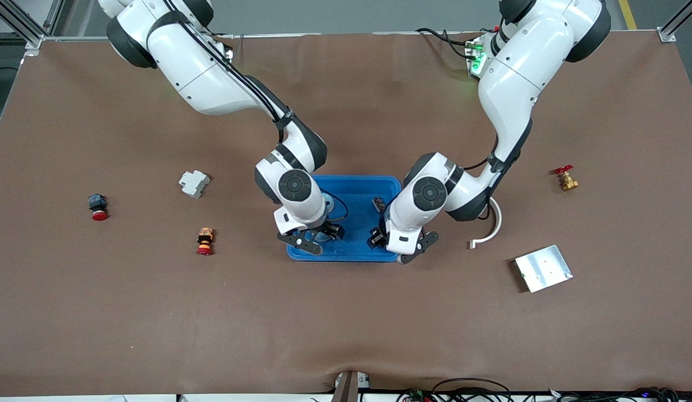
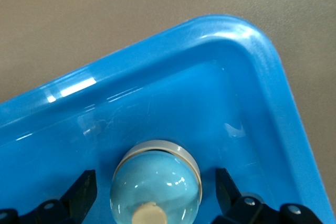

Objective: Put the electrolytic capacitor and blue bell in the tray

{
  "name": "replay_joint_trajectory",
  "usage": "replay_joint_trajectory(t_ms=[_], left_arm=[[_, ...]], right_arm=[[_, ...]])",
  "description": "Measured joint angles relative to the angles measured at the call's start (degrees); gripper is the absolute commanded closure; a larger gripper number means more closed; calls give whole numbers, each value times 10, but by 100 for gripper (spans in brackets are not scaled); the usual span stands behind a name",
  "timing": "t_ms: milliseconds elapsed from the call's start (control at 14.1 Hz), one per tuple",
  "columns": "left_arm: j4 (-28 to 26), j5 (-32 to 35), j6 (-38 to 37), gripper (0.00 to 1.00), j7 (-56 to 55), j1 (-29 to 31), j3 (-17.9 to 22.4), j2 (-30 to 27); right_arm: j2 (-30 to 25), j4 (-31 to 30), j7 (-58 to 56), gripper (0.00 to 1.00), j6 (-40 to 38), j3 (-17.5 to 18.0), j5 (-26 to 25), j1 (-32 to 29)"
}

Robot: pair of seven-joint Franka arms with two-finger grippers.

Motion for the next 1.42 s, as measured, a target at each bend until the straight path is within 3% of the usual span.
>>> replay_joint_trajectory(t_ms=[213, 497, 922, 1419], left_arm=[[8, 0, 0, 0, 0, 2, 0, -3], [20, 0, 4, 0, 0, 17, 2, -25], [20, 21, -19, 0, 15, 60, 4, -75], [-41, 33, -29, 0, 224, 151, 7, -112]], right_arm=[[-3, 23, 0, 0, -17, -1, 0, 0], [-6, 73, -13, 0, -103, -1, 0, -4], [-26, 94, -170, 0, -210, -2, 0, -50], [-109, 97, -396, 0, -297, -9, -2, -149]])
